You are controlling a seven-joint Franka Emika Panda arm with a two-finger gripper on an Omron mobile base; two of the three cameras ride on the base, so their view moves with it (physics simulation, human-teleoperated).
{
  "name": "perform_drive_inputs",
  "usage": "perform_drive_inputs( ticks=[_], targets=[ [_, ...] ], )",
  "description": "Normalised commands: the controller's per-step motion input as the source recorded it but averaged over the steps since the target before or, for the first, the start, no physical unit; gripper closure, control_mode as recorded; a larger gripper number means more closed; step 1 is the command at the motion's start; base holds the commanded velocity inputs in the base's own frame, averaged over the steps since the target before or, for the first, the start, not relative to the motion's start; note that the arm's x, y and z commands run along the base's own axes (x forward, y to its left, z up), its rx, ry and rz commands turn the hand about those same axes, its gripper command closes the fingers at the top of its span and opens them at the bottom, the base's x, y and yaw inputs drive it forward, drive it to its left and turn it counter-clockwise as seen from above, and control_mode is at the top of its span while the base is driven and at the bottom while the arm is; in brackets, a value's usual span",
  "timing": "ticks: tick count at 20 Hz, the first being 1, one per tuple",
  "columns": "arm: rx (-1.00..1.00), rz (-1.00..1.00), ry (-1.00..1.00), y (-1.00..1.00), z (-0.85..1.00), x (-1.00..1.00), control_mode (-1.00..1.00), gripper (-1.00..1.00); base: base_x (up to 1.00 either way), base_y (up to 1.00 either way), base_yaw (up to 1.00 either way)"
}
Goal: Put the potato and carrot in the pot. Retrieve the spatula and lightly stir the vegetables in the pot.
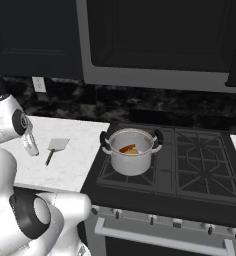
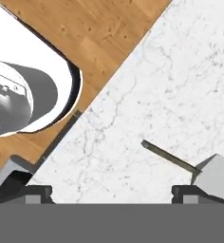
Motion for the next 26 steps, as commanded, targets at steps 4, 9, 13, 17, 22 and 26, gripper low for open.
perform_drive_inputs(
  ticks=[4,9,13,17,22,26],
  targets=[
    [0.00,0.36,0.00,0.00,-0.35,0.12,-1.00,-1.00,0.00,0.00,0.00],
    [-0.02,0.30,0.00,0.00,-0.31,0.21,-1.00,-1.00,0.00,0.00,0.00],
    [-0.04,0.27,0.00,0.11,-0.33,0.02,-1.00,-1.00,0.00,0.00,0.00],
    [-0.04,0.18,0.00,0.26,-0.29,0.13,-1.00,-1.00,0.00,0.00,0.00],
    [-0.06,0.06,0.00,0.11,-0.25,0.29,-1.00,-1.00,0.00,0.00,0.00],
    [-0.06,0.00,0.00,0.04,-0.15,0.34,-1.00,-1.00,0.00,0.00,0.00]
  ],
)
